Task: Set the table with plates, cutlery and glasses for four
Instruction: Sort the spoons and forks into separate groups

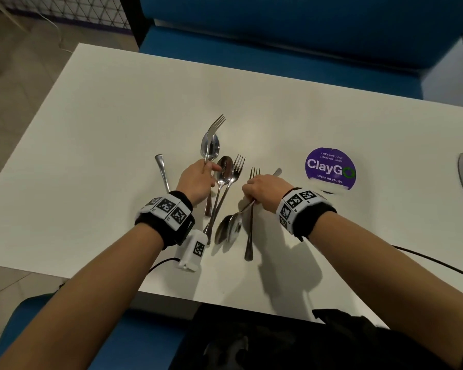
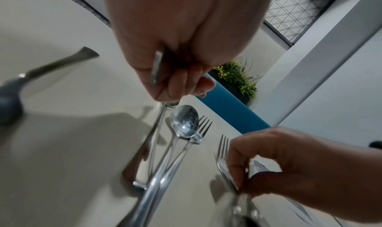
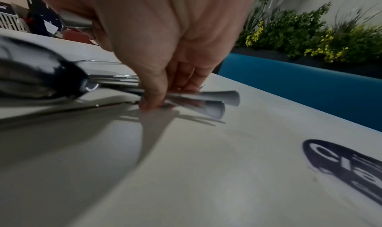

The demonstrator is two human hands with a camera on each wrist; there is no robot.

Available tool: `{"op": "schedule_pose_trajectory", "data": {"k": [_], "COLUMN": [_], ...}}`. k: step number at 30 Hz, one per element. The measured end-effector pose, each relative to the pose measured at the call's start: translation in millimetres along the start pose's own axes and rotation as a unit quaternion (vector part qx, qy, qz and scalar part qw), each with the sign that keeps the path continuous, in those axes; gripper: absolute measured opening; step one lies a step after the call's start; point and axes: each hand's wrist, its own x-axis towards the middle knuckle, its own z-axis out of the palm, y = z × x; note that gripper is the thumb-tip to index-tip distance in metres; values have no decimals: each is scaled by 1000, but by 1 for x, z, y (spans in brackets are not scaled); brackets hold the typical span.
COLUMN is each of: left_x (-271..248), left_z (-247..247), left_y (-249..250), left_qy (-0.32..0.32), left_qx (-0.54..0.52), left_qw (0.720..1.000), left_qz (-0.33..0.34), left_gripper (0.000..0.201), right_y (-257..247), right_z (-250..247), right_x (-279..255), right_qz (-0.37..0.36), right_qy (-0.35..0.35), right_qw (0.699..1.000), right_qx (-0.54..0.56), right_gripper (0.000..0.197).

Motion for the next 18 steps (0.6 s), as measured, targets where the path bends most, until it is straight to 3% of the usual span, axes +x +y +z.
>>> {"op": "schedule_pose_trajectory", "data": {"k": [5,7,10,14,18], "left_x": [1,0,-4,-7,-16], "left_z": [1,5,11,16,11], "left_y": [-4,-6,-9,-18,-32], "left_qy": [3,-1,-1,52,75], "left_qx": [19,36,67,152,217], "left_qw": [1000,999,997,987,973], "left_qz": [1,13,25,22,-35], "left_gripper": [35,35,37,39,32], "right_y": [16,25,33,27,19], "right_z": [2,5,16,33,33], "right_x": [-21,-32,-46,-50,-43], "right_qz": [108,181,278,357,378], "right_qy": [47,95,191,195,192], "right_qw": [983,954,887,838,800], "right_qx": [138,217,316,363,424], "right_gripper": [21,14,15,22,24]}}
